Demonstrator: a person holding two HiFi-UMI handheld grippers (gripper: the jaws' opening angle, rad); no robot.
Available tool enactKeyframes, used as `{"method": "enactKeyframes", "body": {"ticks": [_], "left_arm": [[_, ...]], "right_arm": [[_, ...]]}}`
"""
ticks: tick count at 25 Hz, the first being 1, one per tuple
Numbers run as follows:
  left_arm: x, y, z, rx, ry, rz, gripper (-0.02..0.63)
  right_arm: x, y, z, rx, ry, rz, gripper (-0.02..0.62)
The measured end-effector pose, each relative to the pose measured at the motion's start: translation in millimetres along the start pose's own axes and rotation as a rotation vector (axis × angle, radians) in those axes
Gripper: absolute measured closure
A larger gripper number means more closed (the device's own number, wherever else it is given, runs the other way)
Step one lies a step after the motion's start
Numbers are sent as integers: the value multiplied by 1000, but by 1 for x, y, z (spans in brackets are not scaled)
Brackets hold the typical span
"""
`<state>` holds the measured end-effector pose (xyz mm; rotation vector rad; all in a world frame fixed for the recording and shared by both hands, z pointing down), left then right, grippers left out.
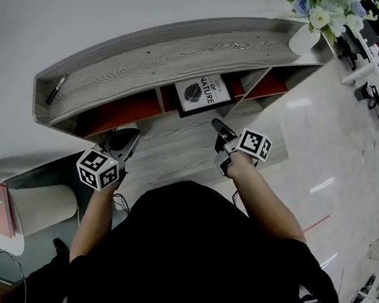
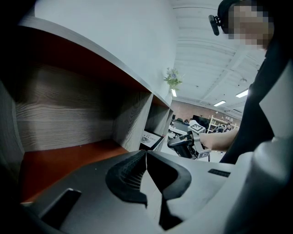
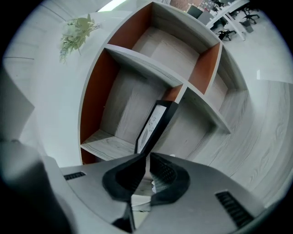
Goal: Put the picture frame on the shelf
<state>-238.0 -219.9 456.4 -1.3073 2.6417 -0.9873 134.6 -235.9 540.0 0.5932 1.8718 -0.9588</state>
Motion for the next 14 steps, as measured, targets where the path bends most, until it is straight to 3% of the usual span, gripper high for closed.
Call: {"method": "enactKeyframes", "body": {"ticks": [14], "left_arm": [[-15,-1,2,1,-18,-3,583]], "right_arm": [[9,18,-7,9,121,0,580]]}}
Point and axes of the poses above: the fingertips, and each gripper's own axes: y backward along the fingers, x to its left, z out of its top, the point moved 10 cm from there along y, backward along the fingers, and after that the axes turned 12 degrees about x, right-handed, at the moved point
